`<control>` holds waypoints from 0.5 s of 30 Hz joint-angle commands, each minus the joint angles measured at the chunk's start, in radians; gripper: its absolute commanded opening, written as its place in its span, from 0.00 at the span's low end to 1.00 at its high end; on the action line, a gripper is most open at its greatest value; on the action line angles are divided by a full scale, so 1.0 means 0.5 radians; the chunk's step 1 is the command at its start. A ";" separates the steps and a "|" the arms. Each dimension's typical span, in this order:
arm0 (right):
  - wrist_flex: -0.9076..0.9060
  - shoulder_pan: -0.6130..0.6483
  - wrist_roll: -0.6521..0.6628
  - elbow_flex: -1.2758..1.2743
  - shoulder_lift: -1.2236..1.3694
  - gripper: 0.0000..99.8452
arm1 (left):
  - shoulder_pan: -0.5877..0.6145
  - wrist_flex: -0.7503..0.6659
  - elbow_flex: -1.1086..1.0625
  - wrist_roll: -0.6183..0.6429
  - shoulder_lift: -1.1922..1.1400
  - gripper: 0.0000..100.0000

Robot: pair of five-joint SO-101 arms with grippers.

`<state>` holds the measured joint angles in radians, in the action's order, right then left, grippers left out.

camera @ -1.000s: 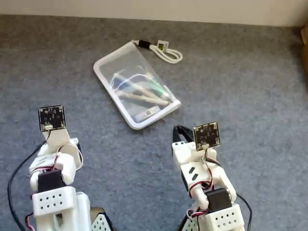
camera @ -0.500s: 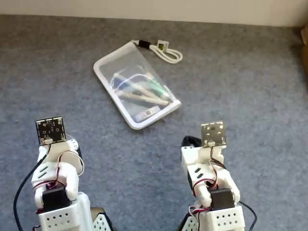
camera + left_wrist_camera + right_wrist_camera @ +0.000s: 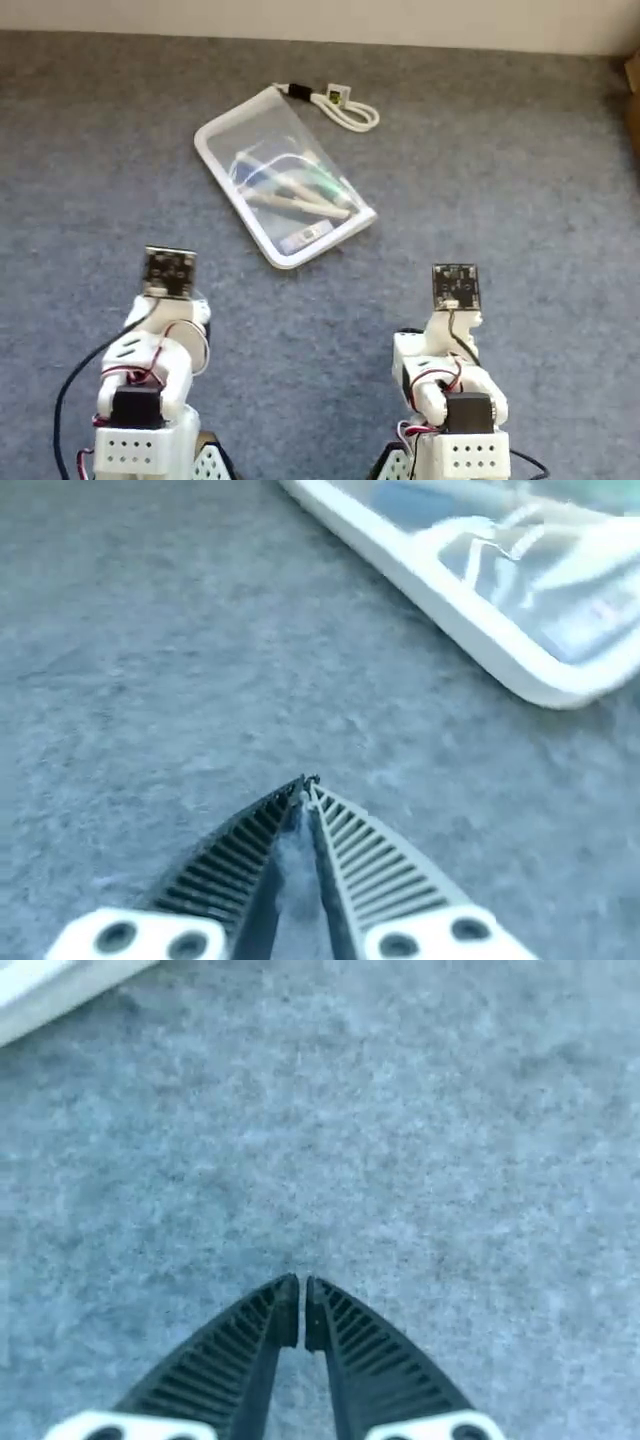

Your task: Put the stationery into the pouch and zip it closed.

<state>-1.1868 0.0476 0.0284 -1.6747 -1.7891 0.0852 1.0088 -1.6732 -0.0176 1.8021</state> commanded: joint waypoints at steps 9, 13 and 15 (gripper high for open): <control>-0.014 -0.029 -0.003 -0.216 0.002 0.02 | 0.044 0.497 -0.048 -0.273 0.032 0.01; -0.014 -0.029 -0.003 -0.216 -0.002 0.02 | 0.087 0.506 -0.048 -0.270 0.032 0.01; -0.014 -0.029 -0.003 -0.216 -0.002 0.02 | 0.078 0.506 -0.048 -0.270 0.032 0.01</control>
<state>-1.1884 0.0460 0.0284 -1.6747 -1.7891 0.1128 1.2559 -1.6747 -0.1481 1.8021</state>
